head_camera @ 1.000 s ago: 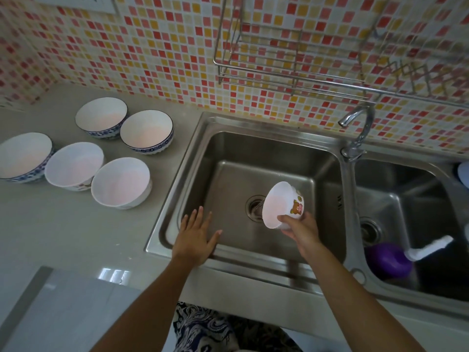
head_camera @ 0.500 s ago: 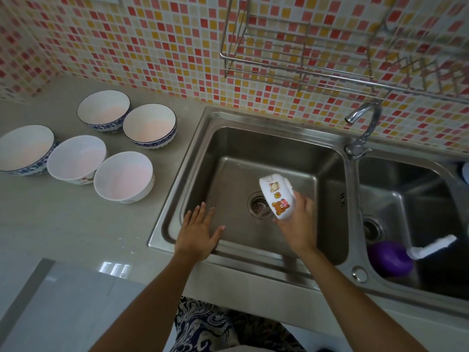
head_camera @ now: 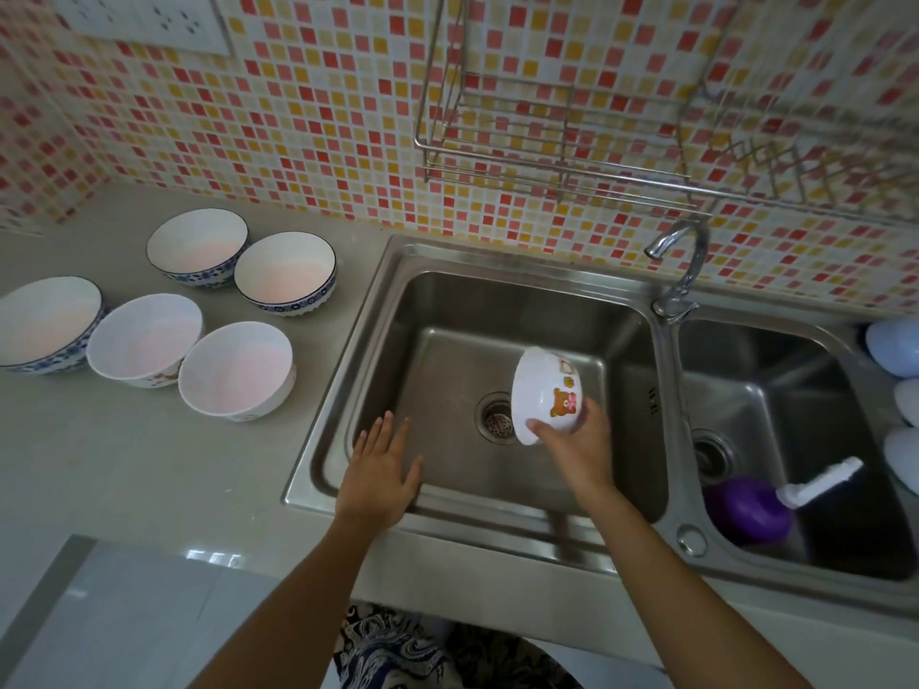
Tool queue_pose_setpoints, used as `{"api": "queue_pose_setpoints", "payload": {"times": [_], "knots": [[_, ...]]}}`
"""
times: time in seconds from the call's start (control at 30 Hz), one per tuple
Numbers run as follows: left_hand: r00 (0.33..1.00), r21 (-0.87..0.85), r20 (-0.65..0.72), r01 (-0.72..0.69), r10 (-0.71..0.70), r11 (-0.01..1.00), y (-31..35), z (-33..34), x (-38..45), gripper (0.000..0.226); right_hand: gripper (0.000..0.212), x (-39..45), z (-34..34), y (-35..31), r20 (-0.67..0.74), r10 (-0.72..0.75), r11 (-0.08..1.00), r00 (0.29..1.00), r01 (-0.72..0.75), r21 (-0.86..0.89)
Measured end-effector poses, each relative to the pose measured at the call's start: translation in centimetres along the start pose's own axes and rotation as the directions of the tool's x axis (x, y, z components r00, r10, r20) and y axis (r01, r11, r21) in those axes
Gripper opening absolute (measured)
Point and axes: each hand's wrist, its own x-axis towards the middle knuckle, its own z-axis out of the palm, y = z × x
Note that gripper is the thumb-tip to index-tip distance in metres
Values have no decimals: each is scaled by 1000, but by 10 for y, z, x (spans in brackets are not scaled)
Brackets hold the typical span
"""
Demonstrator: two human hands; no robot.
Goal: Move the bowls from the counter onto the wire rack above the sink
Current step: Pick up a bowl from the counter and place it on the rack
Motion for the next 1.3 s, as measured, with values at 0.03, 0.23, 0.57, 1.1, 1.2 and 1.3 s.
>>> {"api": "queue_pose_setpoints", "payload": {"times": [0.03,0.23,0.57,1.1,1.2,1.3], "knots": [[1000,5,3,-10,10,1000,-1,0,-1,79,66,0,-5,-3,47,107,976,993,-114,185],[992,43,-37,-122,124,992,9,-23,11,76,45,-10,-42,-29,286,235,774,929,-357,523],[700,292,-517,-396,492,870,141,-195,97,53,67,-8,-94,-104,238,65,777,969,-198,597],[845,254,-436,-216,311,943,185,-234,169,79,71,26,-151,-234,165,-178,724,970,16,690],[851,248,-425,-219,310,944,187,-236,168,86,54,40,-151,-256,120,-219,734,968,83,674],[856,247,-409,-230,317,941,188,-238,167,88,42,56,-145,-275,53,-217,774,975,139,618]]}}
